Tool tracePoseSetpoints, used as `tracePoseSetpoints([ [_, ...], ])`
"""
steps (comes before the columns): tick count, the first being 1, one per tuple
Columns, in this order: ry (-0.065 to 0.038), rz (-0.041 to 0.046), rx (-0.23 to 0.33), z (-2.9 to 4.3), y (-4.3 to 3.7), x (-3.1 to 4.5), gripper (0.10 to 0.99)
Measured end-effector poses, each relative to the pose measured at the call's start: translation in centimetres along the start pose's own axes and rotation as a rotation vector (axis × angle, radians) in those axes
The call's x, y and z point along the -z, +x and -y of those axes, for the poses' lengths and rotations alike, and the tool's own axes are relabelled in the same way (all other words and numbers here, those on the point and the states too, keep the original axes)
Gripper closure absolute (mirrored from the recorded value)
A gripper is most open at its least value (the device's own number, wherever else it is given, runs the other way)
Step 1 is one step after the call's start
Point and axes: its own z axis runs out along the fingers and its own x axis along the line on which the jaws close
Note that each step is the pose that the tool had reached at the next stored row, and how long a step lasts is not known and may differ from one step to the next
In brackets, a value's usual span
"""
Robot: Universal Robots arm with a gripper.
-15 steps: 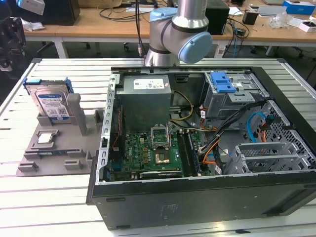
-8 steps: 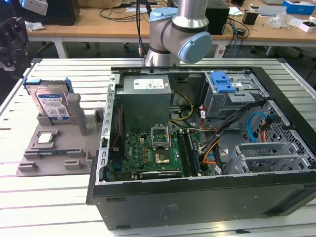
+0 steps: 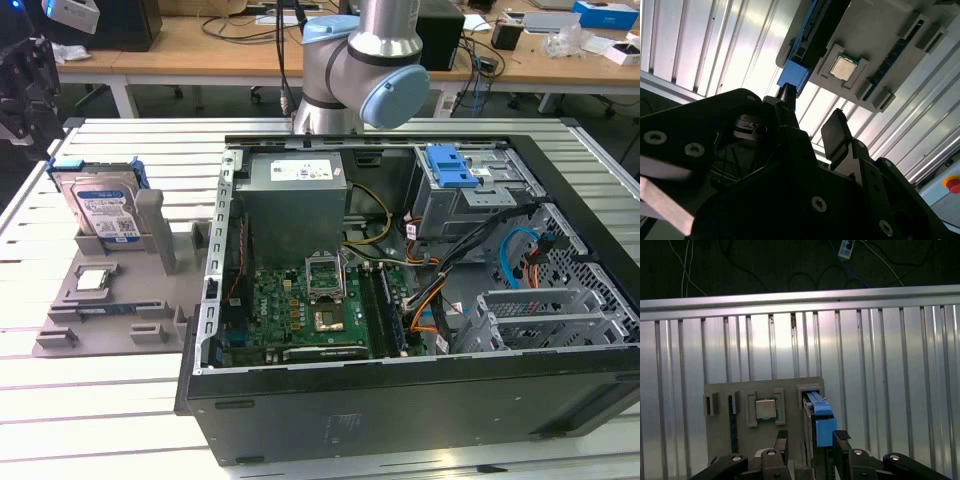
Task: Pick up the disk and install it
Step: 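Pick up the disk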
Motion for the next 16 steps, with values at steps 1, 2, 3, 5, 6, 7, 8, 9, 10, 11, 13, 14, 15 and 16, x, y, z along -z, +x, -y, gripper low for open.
tracePoseSetpoints([
  [1, 0.000, 0.0000, 0.000, 0.01, 0.00, -0.04, 0.604],
  [2, 0.000, 0.0000, 0.000, 0.02, -0.01, -0.06, 0.604],
  [3, 0.000, 0.0000, 0.001, 0.03, -0.01, -0.10, 0.604],
  [5, 0.000, 0.0000, 0.001, 0.06, -0.02, -0.18, 0.604],
  [6, 0.000, -0.0001, 0.001, 0.07, -0.02, -0.22, 0.604],
  [7, 0.000, -0.0001, 0.001, 0.08, -0.02, -0.28, 0.604],
  [8, 0.000, 0.0000, 0.002, 0.09, -0.02, -0.33, 0.604],
  [9, 0.000, 0.0000, 0.002, 0.10, -0.02, -0.39, 0.604],
  [10, 0.000, -0.0001, 0.002, 0.10, -0.02, -0.43, 0.604],
  [11, 0.000, -0.0001, 0.002, 0.11, -0.02, -0.48, 0.604],
  [13, 0.000, -0.0001, 0.002, 0.12, -0.02, -0.53, 0.604],
  [14, 0.000, -0.0001, 0.003, 0.13, -0.02, -0.55, 0.604],
  [15, 0.000, -0.0001, 0.003, 0.13, -0.02, -0.60, 0.604],
  [16, 0.000, -0.0001, 0.003, 0.13, -0.02, -0.63, 0.604],
])
